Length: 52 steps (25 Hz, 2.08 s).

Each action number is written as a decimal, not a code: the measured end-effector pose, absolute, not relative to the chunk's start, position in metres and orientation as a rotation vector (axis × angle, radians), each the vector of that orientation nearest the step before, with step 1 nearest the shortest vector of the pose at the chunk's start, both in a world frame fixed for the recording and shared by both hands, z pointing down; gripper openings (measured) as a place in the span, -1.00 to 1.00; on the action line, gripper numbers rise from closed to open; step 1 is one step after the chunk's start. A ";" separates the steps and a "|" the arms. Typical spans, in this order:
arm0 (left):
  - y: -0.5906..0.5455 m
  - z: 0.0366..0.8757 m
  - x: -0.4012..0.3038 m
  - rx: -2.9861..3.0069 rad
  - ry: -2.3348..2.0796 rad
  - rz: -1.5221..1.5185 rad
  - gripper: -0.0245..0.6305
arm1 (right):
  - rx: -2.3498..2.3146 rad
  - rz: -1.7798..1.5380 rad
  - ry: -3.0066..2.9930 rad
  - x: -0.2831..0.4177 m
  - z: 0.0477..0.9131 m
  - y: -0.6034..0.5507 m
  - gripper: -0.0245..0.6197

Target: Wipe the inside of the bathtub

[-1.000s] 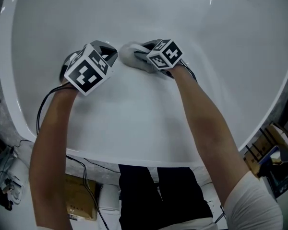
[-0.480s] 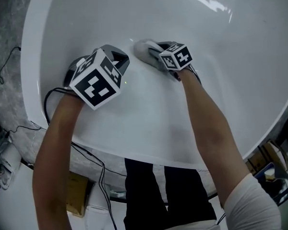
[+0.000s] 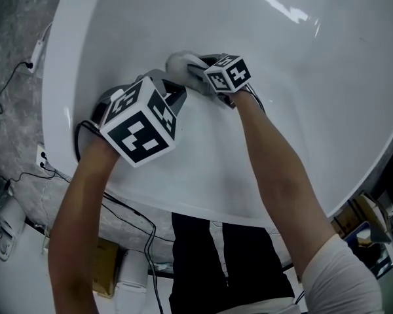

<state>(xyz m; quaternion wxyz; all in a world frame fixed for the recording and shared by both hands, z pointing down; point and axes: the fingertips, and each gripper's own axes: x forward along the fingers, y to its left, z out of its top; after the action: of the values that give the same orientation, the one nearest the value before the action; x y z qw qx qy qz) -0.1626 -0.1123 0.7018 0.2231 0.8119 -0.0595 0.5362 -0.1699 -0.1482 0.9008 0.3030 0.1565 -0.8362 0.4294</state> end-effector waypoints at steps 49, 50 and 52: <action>-0.079 0.549 -0.306 2.019 -0.736 1.145 -0.89 | 0.221 1.322 -2.287 -0.269 0.614 -0.086 -0.64; -0.081 0.548 -0.308 2.011 -0.745 1.139 -0.89 | 0.217 1.327 -2.288 -0.270 0.610 -0.085 -0.64; -0.081 0.545 -0.310 2.000 -0.761 1.131 -0.89 | 0.213 1.330 -2.290 -0.271 0.603 -0.083 -0.64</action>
<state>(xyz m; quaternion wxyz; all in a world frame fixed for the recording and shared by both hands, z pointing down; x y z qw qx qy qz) -0.3097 -0.0810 0.5448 0.3530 0.7731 -0.2941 0.4372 -0.2710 -0.0833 0.6030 0.2399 0.0778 -0.8367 0.4861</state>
